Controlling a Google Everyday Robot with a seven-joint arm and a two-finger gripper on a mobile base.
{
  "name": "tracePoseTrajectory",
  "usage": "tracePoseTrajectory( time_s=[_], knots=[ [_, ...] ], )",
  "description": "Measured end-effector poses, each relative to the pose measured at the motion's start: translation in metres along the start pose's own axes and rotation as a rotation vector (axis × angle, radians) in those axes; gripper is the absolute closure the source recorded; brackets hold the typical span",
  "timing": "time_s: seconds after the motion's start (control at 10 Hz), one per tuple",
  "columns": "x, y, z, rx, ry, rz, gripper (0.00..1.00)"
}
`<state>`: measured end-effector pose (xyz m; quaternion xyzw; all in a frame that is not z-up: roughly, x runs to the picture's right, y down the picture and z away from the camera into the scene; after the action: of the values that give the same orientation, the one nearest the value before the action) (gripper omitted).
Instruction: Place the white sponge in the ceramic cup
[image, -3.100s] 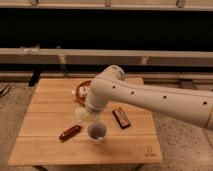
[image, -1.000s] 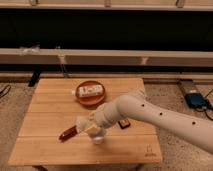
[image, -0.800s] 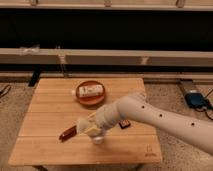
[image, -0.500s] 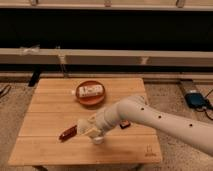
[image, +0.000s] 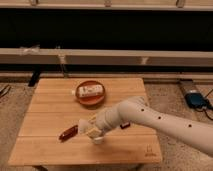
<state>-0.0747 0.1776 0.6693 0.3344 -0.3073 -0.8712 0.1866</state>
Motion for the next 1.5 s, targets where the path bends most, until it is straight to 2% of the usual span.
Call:
tracePoseTrajectory(
  time_s=[0.1, 0.2, 1.5],
  knots=[
    [-0.001, 0.0, 0.0, -0.001, 0.0, 0.006, 0.22],
    [-0.003, 0.001, 0.0, -0.002, 0.0, 0.011, 0.2],
    [-0.012, 0.007, -0.007, -0.029, 0.004, 0.05, 0.2]
  ],
)
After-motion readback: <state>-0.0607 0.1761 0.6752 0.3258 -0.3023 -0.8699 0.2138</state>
